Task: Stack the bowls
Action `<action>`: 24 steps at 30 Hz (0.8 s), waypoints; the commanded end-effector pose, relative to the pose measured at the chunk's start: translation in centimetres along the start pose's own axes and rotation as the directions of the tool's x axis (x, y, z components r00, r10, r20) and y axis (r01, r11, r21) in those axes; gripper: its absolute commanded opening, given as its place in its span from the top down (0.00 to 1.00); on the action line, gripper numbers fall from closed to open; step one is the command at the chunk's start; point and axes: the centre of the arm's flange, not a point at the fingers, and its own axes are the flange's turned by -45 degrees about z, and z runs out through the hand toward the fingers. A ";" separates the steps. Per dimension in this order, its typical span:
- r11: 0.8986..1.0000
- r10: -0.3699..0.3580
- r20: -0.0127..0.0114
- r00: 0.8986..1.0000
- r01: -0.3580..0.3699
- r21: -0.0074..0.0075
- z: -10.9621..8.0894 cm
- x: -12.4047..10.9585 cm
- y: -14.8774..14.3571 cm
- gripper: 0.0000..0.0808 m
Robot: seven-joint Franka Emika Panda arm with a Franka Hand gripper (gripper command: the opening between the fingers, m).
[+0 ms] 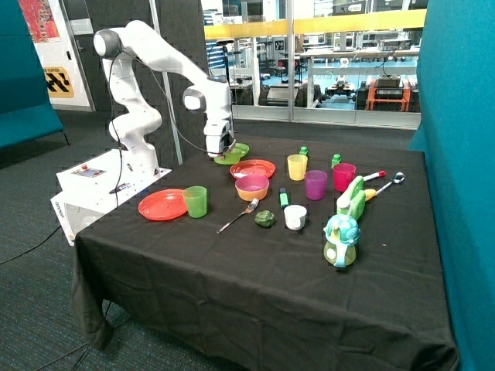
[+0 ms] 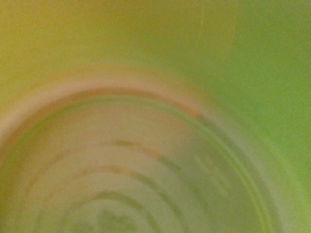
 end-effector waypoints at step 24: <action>0.994 0.105 0.001 0.994 -0.105 0.000 -2.1 8.5 5.7 1.00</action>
